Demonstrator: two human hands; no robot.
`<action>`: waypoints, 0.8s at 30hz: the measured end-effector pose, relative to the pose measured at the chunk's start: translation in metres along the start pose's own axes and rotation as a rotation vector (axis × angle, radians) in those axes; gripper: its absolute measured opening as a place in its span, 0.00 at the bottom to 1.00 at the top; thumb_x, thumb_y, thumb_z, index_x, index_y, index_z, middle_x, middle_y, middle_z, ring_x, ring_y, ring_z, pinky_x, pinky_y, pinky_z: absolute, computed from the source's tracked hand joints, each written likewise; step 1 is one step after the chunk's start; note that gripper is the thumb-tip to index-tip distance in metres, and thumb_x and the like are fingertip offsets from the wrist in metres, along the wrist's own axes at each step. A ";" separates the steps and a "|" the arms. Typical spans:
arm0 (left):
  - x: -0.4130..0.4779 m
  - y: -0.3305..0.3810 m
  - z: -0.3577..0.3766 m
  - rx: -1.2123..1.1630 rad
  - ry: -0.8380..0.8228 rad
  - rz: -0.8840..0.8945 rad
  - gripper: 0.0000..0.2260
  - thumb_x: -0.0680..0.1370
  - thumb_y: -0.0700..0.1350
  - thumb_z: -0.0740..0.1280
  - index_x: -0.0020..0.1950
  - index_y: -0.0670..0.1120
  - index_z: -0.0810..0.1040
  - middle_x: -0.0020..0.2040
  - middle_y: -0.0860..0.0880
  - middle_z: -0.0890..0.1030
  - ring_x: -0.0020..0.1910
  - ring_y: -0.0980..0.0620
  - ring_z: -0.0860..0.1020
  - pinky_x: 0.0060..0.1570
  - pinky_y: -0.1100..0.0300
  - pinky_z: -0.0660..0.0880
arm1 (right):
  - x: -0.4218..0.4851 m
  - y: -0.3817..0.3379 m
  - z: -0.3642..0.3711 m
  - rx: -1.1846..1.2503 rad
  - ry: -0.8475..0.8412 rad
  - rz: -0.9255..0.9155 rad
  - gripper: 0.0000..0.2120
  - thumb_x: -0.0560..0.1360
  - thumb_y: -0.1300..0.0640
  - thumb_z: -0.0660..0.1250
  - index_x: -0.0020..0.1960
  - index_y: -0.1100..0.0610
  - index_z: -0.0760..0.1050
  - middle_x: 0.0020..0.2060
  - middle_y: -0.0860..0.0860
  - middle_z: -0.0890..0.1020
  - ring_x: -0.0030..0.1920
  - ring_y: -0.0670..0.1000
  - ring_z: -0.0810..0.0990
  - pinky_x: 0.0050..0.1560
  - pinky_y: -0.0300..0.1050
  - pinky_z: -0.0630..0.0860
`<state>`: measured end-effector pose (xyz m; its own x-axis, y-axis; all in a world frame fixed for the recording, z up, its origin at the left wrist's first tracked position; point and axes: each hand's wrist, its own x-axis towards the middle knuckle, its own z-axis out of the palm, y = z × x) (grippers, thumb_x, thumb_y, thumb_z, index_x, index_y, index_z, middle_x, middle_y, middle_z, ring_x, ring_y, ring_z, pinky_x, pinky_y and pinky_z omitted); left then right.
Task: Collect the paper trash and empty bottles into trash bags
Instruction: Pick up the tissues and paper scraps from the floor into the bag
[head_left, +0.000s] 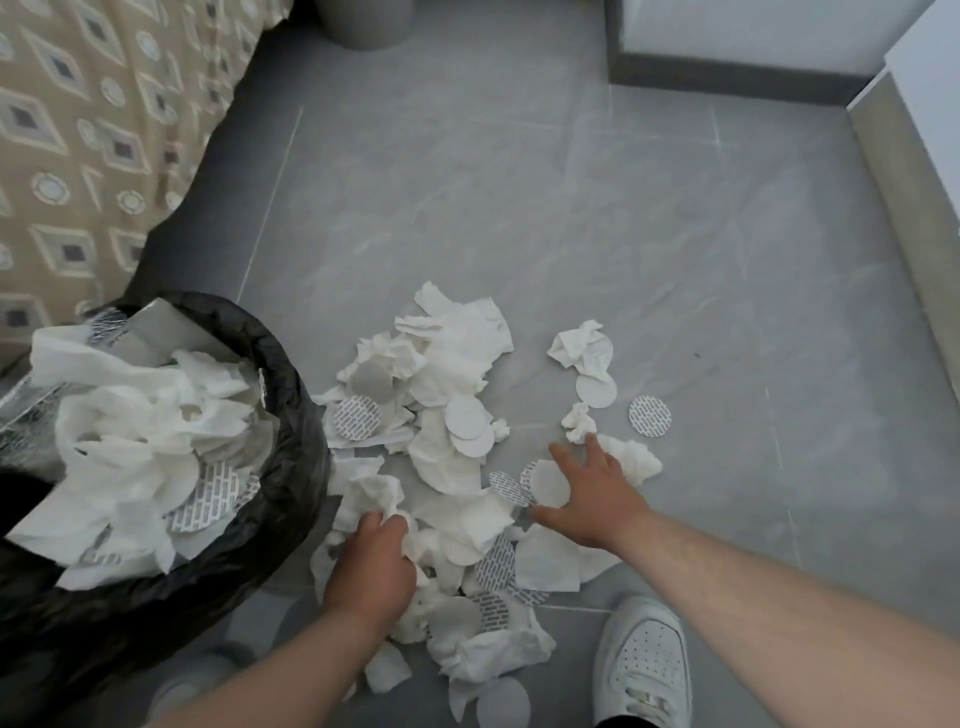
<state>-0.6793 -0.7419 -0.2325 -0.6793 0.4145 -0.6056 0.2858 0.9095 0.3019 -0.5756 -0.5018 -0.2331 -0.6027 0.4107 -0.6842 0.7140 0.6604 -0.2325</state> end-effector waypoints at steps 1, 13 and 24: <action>0.000 0.000 -0.002 -0.011 0.009 -0.002 0.05 0.72 0.37 0.59 0.43 0.47 0.67 0.54 0.48 0.71 0.48 0.45 0.73 0.40 0.55 0.69 | 0.000 -0.003 0.003 -0.023 -0.014 -0.025 0.47 0.67 0.31 0.66 0.78 0.43 0.46 0.78 0.56 0.40 0.77 0.60 0.46 0.73 0.59 0.59; -0.006 0.019 -0.034 -0.235 0.134 0.175 0.08 0.70 0.33 0.60 0.46 0.41 0.74 0.47 0.50 0.71 0.46 0.46 0.73 0.47 0.50 0.74 | -0.005 -0.004 0.018 -0.229 0.030 -0.217 0.19 0.75 0.66 0.58 0.64 0.53 0.70 0.62 0.53 0.69 0.61 0.58 0.70 0.59 0.48 0.70; -0.052 0.071 -0.154 -0.142 0.043 0.379 0.11 0.71 0.37 0.61 0.51 0.44 0.78 0.49 0.47 0.79 0.46 0.49 0.78 0.45 0.57 0.77 | -0.045 -0.059 -0.107 -0.118 0.110 -0.285 0.15 0.77 0.62 0.58 0.59 0.56 0.77 0.57 0.55 0.81 0.59 0.56 0.77 0.53 0.43 0.72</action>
<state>-0.7278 -0.7038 -0.0668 -0.5726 0.7148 -0.4015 0.4270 0.6780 0.5983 -0.6285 -0.4916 -0.1148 -0.8118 0.2596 -0.5231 0.4685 0.8243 -0.3179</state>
